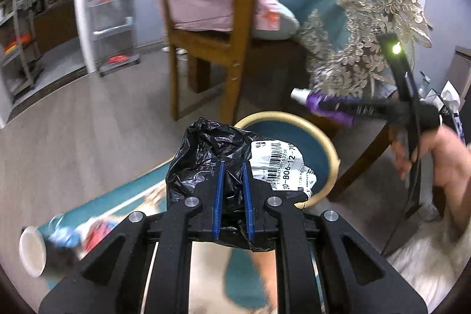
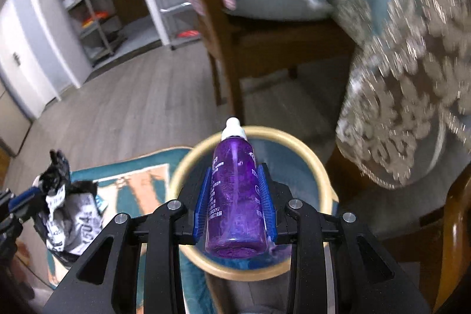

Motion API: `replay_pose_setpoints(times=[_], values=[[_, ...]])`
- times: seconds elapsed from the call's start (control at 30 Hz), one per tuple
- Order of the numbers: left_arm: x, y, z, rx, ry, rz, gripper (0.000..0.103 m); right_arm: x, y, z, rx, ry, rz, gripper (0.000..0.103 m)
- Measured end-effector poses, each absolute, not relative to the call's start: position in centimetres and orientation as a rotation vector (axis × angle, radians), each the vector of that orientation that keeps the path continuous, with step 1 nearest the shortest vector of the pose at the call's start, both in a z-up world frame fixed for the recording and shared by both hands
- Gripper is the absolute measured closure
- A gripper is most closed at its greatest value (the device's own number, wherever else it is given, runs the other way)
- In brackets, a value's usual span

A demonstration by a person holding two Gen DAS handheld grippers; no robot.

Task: Collect trash
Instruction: 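Carry the black bag and spray bottle over the teal bin and open both tools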

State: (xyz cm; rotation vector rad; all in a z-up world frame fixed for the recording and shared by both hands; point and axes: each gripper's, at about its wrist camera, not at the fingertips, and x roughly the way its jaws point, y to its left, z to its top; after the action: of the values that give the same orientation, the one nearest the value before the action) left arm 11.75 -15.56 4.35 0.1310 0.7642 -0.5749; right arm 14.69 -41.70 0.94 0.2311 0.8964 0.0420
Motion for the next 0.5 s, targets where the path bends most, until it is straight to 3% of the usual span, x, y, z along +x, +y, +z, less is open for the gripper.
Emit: replay_pose_setpoints(times=[0.33,0.37,0.4,0.47,0.5], values=[[17.0,-25.8,-0.7,0.186,0.84,-0.667,0.089,16.0,-44.6,-1.8,0.312,0.959,0.008,0.069],[17.4,-26.0,-1.0,0.167,0.844,-0.667,0.08,16.1,-44.7,-1.7,0.32,0.955,0.013,0.069],[17.6,-25.9,-1.2,0.156,0.851,-0.667,0.062,16.1,-44.8,-1.6,0.328,0.947,0.016,0.065],[17.7,-25.5,-1.4,0.144,0.84,-0.642,0.049,16.1,-45.0,-1.4,0.33,0.932,0.02,0.058],[17.6,-25.2,-1.4,0.141,0.837,-0.644,0.049,16.1,-44.9,-1.4,0.325,0.929,0.019,0.053]])
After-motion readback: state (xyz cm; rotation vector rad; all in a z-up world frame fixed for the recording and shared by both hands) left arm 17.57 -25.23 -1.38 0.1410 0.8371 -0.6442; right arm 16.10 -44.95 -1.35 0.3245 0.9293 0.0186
